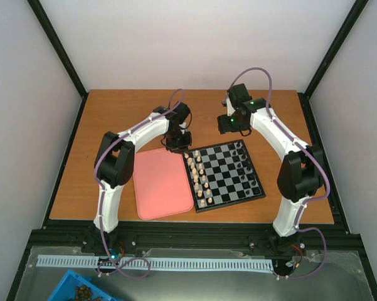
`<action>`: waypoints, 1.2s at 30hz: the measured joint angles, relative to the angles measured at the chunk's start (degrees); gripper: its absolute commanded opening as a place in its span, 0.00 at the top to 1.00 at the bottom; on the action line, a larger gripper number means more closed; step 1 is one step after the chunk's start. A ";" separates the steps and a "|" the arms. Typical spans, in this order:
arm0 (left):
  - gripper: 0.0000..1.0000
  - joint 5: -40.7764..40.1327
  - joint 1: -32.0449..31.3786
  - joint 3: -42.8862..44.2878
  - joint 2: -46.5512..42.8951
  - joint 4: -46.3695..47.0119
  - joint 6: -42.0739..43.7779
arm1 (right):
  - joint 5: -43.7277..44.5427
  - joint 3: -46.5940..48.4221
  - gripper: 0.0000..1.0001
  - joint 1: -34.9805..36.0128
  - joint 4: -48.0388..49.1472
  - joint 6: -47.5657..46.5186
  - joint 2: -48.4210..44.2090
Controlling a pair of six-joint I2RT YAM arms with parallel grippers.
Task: Set up the chess pieces on the board
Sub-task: Place the chess piece on the chessboard.
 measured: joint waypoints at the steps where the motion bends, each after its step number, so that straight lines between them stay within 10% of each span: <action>1: 0.92 -0.04 0.00 -0.39 0.00 0.04 -0.11 | -0.13 -0.04 0.31 0.00 0.07 0.00 0.00; 36: 0.86 -0.72 -1.36 2.51 2.93 0.13 -0.92 | -0.94 -0.87 0.31 -0.37 0.66 -0.31 -0.02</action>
